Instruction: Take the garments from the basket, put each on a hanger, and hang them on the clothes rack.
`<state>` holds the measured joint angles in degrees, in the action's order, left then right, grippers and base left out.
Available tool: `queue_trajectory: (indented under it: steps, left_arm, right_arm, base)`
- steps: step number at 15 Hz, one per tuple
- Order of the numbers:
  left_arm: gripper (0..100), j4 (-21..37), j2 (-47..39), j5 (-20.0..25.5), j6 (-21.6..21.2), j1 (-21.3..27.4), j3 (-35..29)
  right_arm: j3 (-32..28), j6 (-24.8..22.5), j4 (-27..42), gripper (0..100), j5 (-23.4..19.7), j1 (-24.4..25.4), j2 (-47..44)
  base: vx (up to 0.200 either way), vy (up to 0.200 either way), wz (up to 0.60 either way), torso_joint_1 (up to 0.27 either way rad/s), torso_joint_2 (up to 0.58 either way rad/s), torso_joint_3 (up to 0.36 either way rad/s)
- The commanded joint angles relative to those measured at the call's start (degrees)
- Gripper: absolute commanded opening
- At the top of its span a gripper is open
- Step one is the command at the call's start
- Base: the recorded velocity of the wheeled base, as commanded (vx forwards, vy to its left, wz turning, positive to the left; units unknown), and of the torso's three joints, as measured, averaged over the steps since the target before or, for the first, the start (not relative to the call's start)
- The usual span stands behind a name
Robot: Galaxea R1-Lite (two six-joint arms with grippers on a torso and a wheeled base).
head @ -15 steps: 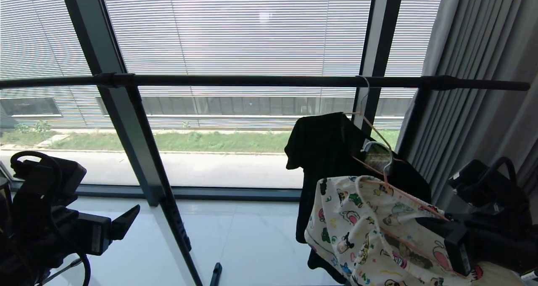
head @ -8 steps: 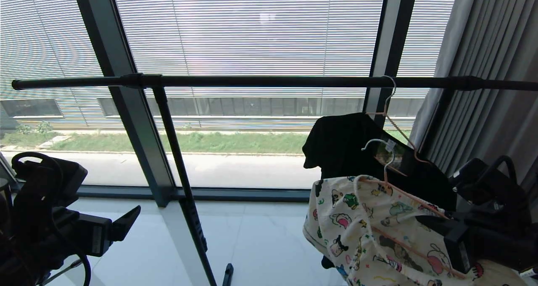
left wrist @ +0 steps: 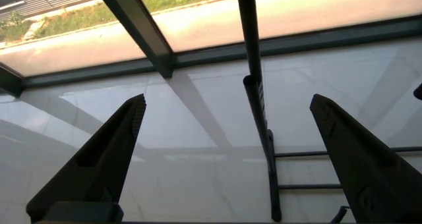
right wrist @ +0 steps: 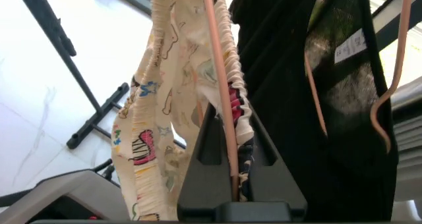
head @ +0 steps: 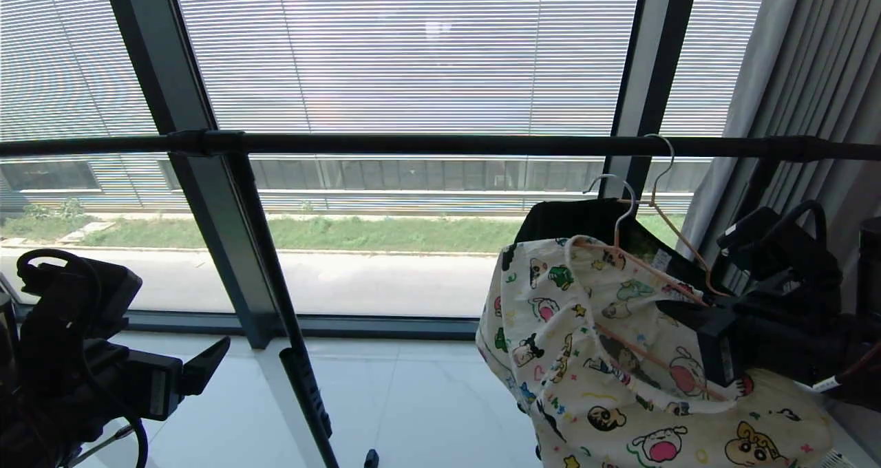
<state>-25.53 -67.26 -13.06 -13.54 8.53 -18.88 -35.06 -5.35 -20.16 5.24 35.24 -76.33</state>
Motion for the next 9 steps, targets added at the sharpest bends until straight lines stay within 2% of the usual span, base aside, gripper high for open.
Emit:
queue_trajectory:
  steps: [1, 7, 9]
  left_arm:
    - [100, 0.0, 0.0, 0.0, 0.0, 0.2, 0.0]
    - [100, 0.0, 0.1, 0.0, 0.4, 1.4, -0.1]
    - [100, 0.0, 0.1, 0.0, 0.4, 1.4, -0.1]
  right_arm:
    - [-0.5, 0.0, 0.0, 0, -0.1, -0.1, 0.1]
    - [-0.5, 0.1, -0.1, 0, -0.8, -0.1, 4.8]
    - [-2.6, 0.1, -1.1, 0, -2.7, -0.1, 4.6]
  base:
    - [0.2, 0.0, 0.0, 0.002, 0.0, 0.002]
    - [0.0, 0.0, 0.0, 0.0, 0.0, 0.0]
    - [0.0, 0.0, 0.0, 0.0, 0.0, 0.0]
